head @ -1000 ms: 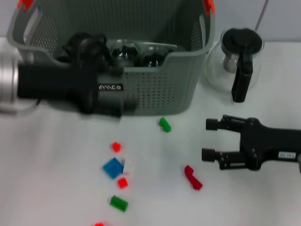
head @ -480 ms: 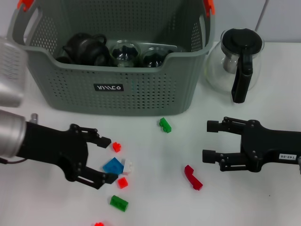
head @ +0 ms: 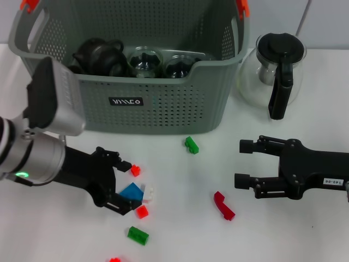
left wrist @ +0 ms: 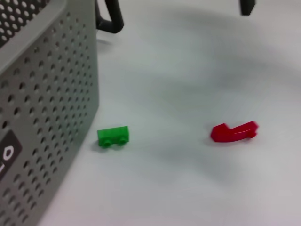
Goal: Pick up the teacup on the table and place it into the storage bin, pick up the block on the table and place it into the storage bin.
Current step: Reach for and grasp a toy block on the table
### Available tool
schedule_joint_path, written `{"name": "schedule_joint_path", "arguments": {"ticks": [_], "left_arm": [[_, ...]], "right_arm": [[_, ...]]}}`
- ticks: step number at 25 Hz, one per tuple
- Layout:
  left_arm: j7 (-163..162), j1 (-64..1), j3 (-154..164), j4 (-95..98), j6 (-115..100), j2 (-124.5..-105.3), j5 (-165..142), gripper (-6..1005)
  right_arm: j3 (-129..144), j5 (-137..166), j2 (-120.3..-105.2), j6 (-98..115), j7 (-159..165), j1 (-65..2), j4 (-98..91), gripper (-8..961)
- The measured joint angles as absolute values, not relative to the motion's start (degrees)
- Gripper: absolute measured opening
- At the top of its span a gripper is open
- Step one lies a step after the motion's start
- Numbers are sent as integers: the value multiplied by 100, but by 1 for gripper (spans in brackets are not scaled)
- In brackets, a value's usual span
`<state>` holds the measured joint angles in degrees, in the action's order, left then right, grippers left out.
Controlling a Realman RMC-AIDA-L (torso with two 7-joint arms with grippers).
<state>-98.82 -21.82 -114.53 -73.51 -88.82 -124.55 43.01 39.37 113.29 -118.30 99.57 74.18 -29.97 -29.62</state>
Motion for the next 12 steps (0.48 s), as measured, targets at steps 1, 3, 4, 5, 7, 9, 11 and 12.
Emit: {"name": "schedule_joint_path", "arguments": {"ticks": [1,3,4,5,7,9,11,12], "left_arm": [[-9882,-2182,-11380,-7322,-8782,-12455,4295,876],[-9883,-2182,-11159,-7223,-8477,-12451,4282,874],[-9883,-2182,-11146,-7215,-8455,-12450,4280,873],[-9884,-2184,-11114,-7200,-8420,-12449,4275,872],[-9888,-2197,-11012,-7145,-8273,-12448,4215,870],[-9889,-2212,-10962,-7100,-8181,-12449,4146,869],[-9889,-2227,-10937,-7056,-8124,-12449,4117,867],[-9889,-2227,-10937,-7056,-8124,-12449,4117,866]], "right_arm": [[3937,11329,-11830,9956,7418,-2997,-2961,940],[3937,11329,-11830,9952,7418,-2997,-2962,940],[3937,11329,-11829,9951,7418,-2997,-2961,940],[3937,11328,-11827,9951,7417,-2997,-2962,939],[3937,11329,-11821,9949,7418,-2995,-2962,939],[3936,11329,-11813,9949,7418,-2990,-2962,939],[3932,11328,-11811,9949,7418,-2989,-2962,940],[3930,11329,-11812,9949,7418,-2988,-2961,940]]}}
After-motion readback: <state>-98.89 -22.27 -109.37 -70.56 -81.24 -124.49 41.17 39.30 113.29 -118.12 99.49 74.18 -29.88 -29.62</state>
